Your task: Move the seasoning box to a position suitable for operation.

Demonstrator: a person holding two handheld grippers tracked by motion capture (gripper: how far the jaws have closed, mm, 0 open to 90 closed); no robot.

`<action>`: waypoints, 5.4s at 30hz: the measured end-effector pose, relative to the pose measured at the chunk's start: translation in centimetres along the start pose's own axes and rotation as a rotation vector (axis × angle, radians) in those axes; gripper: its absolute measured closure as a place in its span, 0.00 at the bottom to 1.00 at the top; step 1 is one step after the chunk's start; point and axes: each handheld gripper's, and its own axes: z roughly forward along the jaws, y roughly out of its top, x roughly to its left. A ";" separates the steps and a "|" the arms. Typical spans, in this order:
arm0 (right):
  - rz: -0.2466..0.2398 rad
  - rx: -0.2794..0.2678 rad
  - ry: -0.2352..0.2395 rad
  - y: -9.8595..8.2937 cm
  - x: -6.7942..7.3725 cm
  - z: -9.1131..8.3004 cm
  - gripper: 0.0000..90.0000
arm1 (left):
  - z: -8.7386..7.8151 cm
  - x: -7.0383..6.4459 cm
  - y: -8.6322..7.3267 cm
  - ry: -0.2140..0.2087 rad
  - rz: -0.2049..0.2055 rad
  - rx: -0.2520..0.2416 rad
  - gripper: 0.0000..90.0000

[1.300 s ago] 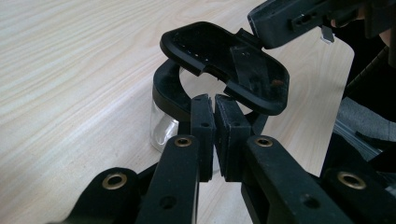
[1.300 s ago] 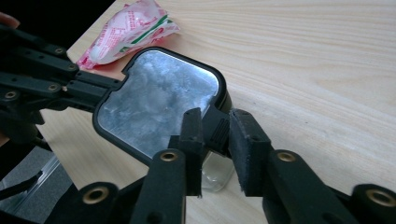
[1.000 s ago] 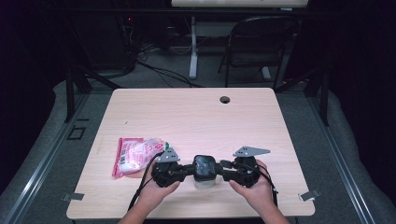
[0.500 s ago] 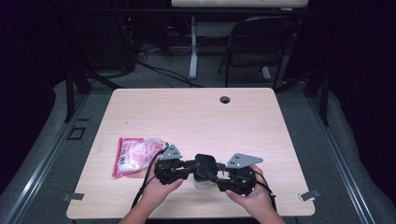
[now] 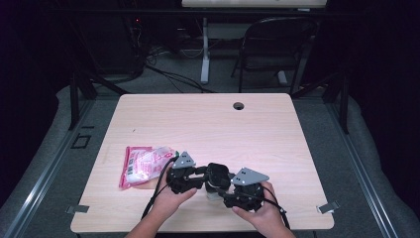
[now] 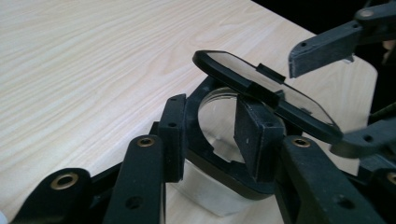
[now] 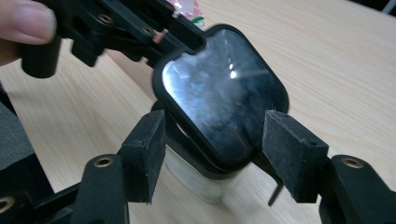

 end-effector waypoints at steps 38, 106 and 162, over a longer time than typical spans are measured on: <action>-0.090 -0.039 -0.106 -0.5 1.8 1.2 0.46 | 1.3 0.4 -0.5 0.082 0.043 0.036 0.52; 0.209 -0.101 -0.054 -2.1 -3.2 -2.4 0.90 | 1.5 0.0 -0.5 0.015 0.086 0.027 0.70; 0.169 -0.079 -0.046 -0.5 -6.5 -1.7 0.58 | -2.9 2.2 -0.9 0.131 -0.025 0.013 0.43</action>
